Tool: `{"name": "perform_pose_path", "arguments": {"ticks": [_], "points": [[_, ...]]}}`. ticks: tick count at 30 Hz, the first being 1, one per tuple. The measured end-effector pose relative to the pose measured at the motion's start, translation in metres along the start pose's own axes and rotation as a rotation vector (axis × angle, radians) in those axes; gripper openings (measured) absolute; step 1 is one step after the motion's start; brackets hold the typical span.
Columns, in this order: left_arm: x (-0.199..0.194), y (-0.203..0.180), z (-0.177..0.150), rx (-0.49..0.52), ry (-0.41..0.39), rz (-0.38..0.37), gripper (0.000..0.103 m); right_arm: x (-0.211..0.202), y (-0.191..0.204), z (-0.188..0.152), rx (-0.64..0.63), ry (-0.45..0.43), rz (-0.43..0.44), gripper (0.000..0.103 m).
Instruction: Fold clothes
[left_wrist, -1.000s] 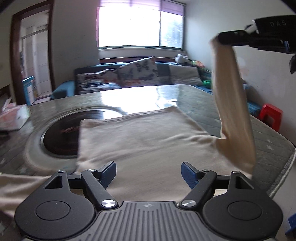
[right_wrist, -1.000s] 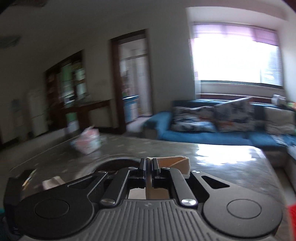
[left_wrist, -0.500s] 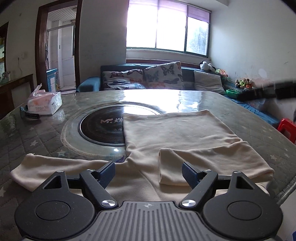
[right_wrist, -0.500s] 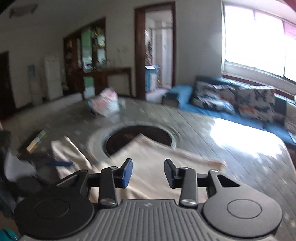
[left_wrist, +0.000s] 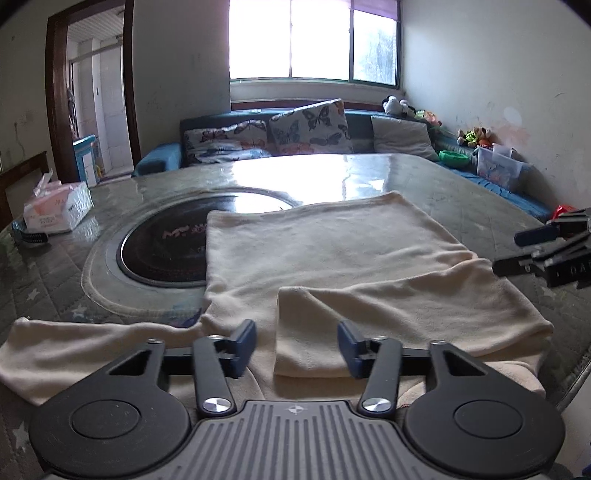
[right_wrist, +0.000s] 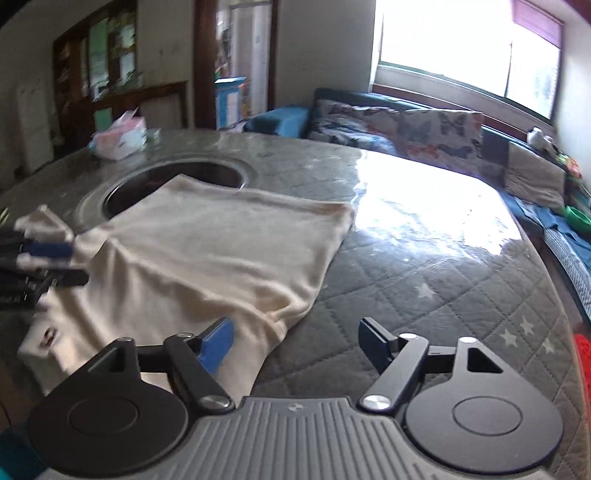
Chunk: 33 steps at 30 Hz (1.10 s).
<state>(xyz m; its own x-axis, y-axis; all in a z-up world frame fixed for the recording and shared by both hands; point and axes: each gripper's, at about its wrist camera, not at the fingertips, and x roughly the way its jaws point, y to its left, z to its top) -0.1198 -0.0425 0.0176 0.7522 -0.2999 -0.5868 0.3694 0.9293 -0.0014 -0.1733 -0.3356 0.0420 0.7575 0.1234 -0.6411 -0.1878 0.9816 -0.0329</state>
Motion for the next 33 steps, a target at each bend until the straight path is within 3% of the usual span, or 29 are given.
{"name": "perform_pose_path", "arguments": {"ticks": [7,10,14,20,24,25,33], "points": [[0.002,-0.002,-0.001,0.013,0.016,0.014,0.009,0.023,-0.005,-0.002,0.03,-0.009,-0.076,0.087],[-0.002,-0.002,0.001,0.018,0.021,0.027,0.003,0.024,-0.009,-0.007,0.024,-0.021,-0.097,0.091],[-0.005,0.005,-0.001,0.006,0.04,0.062,0.003,0.021,-0.01,-0.008,0.011,-0.027,-0.104,0.091],[-0.018,0.008,0.004,-0.009,0.019,0.047,0.009,0.008,0.002,-0.005,-0.056,-0.057,-0.095,0.095],[-0.016,-0.002,0.009,-0.001,-0.005,0.012,0.041,-0.001,0.019,-0.011,-0.125,-0.06,-0.066,0.1],[-0.013,-0.004,0.009,0.005,-0.004,0.008,0.044,-0.003,0.024,-0.013,-0.145,-0.058,-0.062,0.1],[-0.001,-0.005,-0.001,0.005,0.039,0.015,0.048,-0.005,0.043,-0.026,-0.234,-0.047,-0.051,0.103]]}}
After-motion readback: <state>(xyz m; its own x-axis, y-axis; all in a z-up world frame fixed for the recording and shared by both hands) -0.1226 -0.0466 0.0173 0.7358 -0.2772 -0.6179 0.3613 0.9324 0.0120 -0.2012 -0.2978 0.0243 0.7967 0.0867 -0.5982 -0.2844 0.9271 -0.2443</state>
